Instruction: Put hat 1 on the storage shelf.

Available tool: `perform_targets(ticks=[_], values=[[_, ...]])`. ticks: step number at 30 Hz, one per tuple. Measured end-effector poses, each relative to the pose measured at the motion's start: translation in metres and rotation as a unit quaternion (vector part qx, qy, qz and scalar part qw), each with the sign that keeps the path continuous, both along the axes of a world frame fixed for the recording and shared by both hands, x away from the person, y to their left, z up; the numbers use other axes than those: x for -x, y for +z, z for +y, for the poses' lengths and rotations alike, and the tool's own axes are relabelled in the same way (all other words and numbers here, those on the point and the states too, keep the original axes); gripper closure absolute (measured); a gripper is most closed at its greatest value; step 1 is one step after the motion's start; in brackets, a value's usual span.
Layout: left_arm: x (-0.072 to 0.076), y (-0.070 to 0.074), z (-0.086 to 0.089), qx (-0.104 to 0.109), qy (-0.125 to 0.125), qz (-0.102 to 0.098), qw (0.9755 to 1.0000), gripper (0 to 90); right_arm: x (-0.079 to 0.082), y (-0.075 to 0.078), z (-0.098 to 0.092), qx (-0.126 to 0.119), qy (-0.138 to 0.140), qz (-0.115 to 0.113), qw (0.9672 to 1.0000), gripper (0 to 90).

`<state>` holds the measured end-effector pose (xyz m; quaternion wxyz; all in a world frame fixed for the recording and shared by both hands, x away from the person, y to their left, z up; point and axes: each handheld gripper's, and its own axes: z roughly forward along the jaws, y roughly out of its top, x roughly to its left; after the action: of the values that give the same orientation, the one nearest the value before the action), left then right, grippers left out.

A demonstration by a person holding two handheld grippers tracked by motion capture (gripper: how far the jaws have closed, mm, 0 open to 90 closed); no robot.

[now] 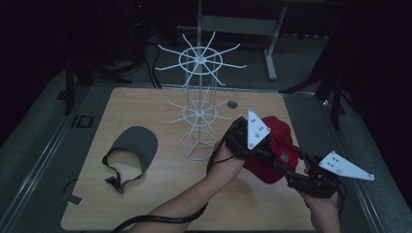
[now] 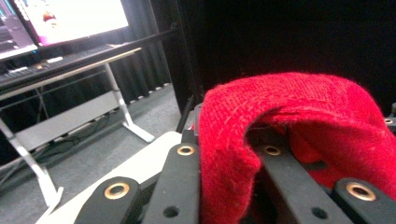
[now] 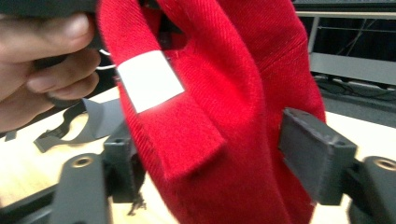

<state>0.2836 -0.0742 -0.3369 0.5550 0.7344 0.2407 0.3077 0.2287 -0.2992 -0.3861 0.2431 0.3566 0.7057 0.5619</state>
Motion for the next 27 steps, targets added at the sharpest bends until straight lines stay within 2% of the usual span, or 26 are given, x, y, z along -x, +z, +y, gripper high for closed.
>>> perform_targets(ticks=[2,3,7,11,14,16,17,18,19,20,21,22,26,27], values=[[-0.001,0.000,0.002,0.003,-0.003,0.001,1.0000,86.2,0.004,0.000,-0.002,0.005,0.023,0.008,0.9997,22.4],[-0.001,0.000,0.003,0.004,-0.001,-0.001,1.0000,86.2,0.006,0.000,-0.004,0.010,0.030,0.005,0.9995,23.4],[-0.001,-0.003,0.008,-0.004,-0.009,0.004,0.9999,86.2,0.014,0.005,-0.009,0.029,0.062,-0.003,0.9976,31.1],[0.000,-0.009,0.012,-0.007,-0.014,0.005,0.9999,86.1,0.021,0.012,-0.016,0.012,0.093,-0.013,0.9955,33.2],[0.000,-0.014,0.015,-0.007,-0.027,0.002,0.9996,86.1,0.023,0.017,-0.022,0.001,0.086,-0.022,0.9960,34.4],[0.000,-0.015,0.019,0.007,-0.062,-0.003,0.9980,86.1,0.020,0.017,-0.024,0.007,0.075,-0.023,0.9969,34.9],[0.000,-0.015,0.019,0.007,-0.062,-0.003,0.9980,86.0,0.020,0.017,-0.024,0.007,0.075,-0.023,0.9969,34.9],[0.002,-0.016,0.023,0.007,-0.092,-0.016,0.9956,86.0,0.019,0.018,-0.024,0.007,0.073,-0.022,0.9971,35.5],[0.002,-0.016,0.025,0.018,-0.125,-0.017,0.9919,86.0,0.015,0.019,-0.024,0.012,0.071,-0.022,0.9971,35.6],[0.003,-0.015,0.027,0.011,-0.134,-0.029,0.9905,86.0,0.013,0.019,-0.023,0.016,0.072,-0.025,0.9970,35.9],[0.003,-0.015,0.027,0.003,-0.135,-0.031,0.9904,86.0,0.012,0.020,-0.022,0.018,0.075,-0.026,0.9967,36.1],[0.002,-0.014,0.029,0.006,-0.150,-0.027,0.9883,85.9,0.011,0.021,-0.021,0.019,0.077,-0.027,0.9965,36.1],[-0.001,-0.013,0.035,0.012,-0.165,-0.020,0.9861,85.9,0.007,0.024,-0.016,0.024,0.085,-0.026,0.9957,38.5],[-0.002,-0.013,0.037,0.015,-0.175,-0.015,0.9844,85.9,0.006,0.024,-0.015,0.026,0.090,-0.025,0.9953,39.1]])
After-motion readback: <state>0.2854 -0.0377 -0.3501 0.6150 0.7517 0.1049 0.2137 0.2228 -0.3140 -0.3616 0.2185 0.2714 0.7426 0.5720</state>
